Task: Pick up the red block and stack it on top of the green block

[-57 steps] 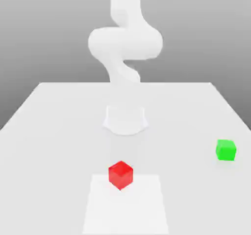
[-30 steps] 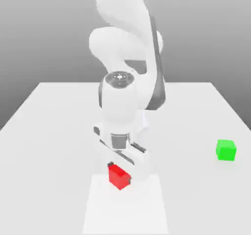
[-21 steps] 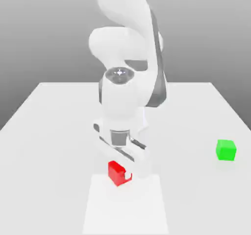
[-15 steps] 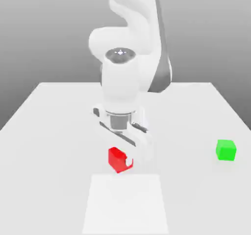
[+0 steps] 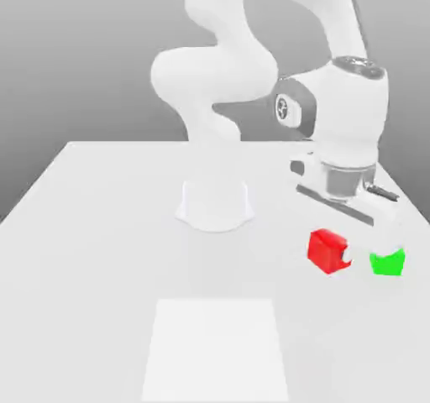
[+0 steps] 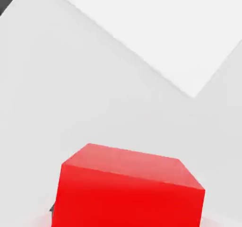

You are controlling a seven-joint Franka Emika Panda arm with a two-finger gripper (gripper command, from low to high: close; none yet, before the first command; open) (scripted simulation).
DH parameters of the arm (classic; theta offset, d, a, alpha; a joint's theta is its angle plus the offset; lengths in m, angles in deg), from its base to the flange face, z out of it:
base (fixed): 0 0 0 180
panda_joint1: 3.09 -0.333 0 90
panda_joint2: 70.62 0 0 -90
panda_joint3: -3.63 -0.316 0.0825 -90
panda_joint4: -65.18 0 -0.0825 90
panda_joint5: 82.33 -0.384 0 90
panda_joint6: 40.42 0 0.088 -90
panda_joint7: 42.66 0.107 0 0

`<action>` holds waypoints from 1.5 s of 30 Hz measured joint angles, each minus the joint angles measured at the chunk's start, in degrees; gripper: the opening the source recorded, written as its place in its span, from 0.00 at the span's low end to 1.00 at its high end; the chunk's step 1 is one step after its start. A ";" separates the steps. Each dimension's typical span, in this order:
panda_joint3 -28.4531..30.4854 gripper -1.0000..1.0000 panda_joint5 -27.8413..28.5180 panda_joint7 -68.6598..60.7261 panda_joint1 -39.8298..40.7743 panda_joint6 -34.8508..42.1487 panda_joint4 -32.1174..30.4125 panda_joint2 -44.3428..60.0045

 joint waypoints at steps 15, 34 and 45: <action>-13.78 0.00 -2.00 23.04 -8.89 1.48 3.85 0.96; -13.93 0.00 14.66 34.84 -5.35 -5.48 4.20 9.60; -5.83 1.00 15.75 35.58 -13.18 -6.69 4.22 10.67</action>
